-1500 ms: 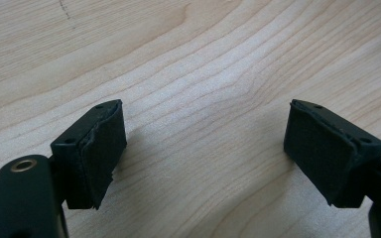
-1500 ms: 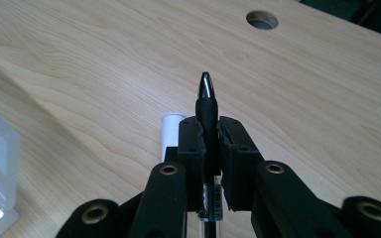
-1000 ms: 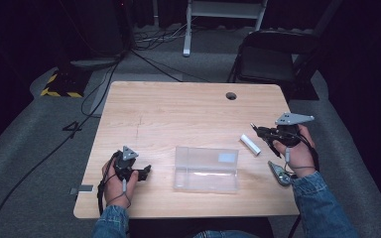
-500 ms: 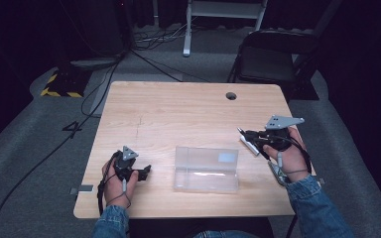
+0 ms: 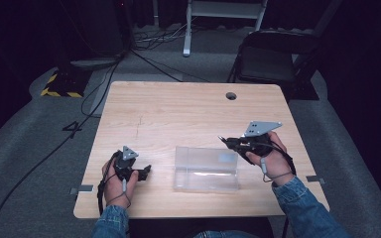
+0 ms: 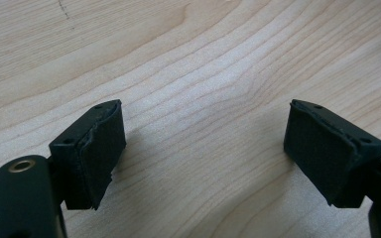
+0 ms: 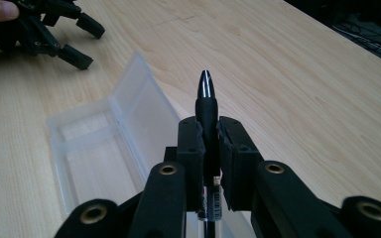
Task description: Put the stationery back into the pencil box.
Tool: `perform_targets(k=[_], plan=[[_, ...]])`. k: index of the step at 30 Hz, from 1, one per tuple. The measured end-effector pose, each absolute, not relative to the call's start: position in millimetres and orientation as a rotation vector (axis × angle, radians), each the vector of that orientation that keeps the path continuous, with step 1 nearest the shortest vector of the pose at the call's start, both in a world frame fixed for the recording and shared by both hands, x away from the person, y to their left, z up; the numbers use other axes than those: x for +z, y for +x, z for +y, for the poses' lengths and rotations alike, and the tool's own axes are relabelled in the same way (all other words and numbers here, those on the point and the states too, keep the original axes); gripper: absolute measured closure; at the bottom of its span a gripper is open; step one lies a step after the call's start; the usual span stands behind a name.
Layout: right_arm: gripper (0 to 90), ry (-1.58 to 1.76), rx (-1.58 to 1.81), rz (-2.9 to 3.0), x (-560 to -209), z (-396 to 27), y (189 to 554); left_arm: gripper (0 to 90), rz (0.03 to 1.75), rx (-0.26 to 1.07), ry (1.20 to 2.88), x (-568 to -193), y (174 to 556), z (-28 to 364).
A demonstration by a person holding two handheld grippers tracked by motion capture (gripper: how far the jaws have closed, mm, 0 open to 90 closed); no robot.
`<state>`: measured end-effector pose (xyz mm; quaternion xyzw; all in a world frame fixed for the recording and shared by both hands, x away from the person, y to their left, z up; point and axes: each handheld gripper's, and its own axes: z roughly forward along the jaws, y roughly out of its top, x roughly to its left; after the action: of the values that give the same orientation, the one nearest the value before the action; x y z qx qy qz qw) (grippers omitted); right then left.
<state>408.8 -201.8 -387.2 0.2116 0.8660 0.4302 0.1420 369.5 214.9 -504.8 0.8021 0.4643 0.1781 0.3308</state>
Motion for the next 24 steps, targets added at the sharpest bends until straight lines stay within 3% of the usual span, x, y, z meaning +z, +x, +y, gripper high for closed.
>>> perform_targets(k=[24], plan=[[80.9,0.436,1.227,2.598,-410,-156,404,16.8,1.212,0.468,2.1,-505,370,215]])
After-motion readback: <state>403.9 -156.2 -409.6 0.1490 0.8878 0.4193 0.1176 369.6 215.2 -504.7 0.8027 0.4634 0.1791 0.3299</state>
